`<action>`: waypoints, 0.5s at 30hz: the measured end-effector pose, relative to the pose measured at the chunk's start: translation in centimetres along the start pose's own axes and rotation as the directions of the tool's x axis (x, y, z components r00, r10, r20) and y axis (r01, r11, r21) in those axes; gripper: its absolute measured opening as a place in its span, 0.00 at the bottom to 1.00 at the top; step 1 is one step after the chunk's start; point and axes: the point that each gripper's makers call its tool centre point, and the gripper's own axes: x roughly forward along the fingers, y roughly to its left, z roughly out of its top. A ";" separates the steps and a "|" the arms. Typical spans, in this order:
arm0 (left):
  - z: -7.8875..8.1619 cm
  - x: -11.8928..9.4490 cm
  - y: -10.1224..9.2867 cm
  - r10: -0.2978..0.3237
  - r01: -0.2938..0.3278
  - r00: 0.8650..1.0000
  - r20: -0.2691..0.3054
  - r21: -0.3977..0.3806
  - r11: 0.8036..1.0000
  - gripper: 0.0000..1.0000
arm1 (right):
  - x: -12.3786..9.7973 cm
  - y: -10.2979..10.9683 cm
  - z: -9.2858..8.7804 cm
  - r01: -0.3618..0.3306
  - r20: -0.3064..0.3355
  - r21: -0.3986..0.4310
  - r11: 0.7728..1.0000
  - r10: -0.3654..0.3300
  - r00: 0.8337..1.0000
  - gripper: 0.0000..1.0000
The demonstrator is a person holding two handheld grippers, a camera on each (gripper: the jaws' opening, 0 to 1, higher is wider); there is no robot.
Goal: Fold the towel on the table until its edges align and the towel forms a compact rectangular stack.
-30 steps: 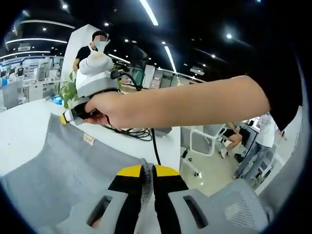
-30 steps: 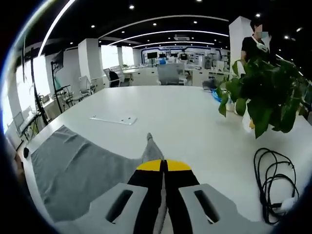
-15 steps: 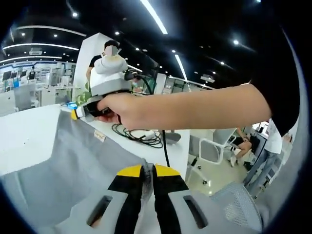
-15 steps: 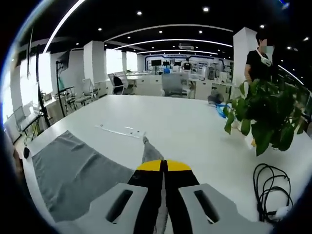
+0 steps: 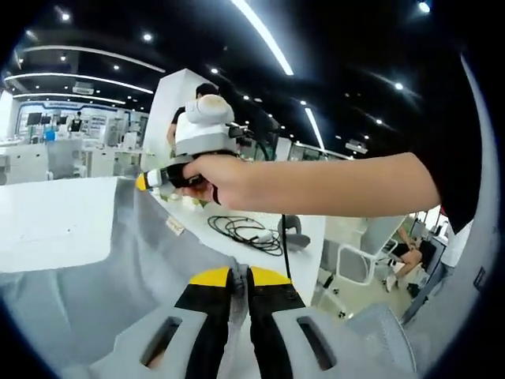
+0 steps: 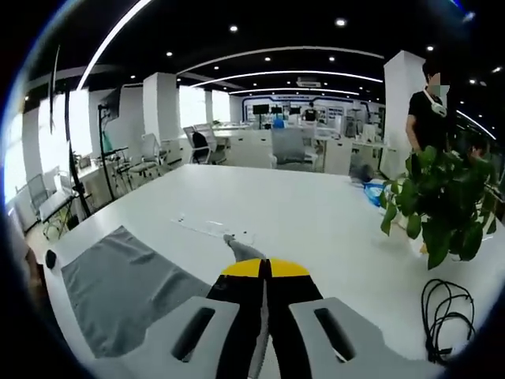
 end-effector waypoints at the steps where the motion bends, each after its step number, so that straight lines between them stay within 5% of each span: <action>1: 0.2 -0.4 0.2 0.007 -0.007 1.000 0.006 -0.002 1.000 0.08 | 0.0 0.7 0.3 -0.008 0.004 -0.004 1.000 0.008 1.000 0.00; 15: 2.2 -5.1 3.4 0.102 -0.101 0.991 0.084 -0.016 0.995 0.08 | 1.2 4.8 3.7 -0.074 0.025 -0.001 0.997 0.074 0.997 0.00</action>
